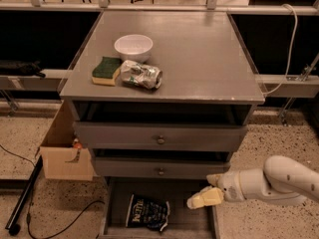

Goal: Pick blue chip bag from bottom drawer and place on counter

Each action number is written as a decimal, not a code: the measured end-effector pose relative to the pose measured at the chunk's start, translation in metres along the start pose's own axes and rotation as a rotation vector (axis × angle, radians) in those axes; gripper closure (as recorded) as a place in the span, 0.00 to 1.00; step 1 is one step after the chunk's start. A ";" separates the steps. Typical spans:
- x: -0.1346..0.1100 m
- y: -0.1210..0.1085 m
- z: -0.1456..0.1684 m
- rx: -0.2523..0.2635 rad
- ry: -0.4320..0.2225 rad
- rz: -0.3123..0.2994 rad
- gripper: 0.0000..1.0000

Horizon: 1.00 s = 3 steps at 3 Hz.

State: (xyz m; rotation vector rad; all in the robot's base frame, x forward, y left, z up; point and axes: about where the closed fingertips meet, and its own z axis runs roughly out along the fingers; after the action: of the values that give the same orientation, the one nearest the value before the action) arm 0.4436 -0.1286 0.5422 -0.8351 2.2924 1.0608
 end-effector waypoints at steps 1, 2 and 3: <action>0.030 -0.017 0.033 -0.043 0.031 0.087 0.00; 0.033 -0.020 0.047 -0.049 0.025 0.094 0.00; 0.053 -0.031 0.091 -0.041 0.045 0.112 0.00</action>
Offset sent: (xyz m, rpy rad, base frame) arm -0.0015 0.0043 -0.0345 0.0144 0.0725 -0.0084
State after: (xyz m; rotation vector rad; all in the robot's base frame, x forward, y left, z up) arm 0.4433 -0.0898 0.4400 -0.7607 2.3871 1.1514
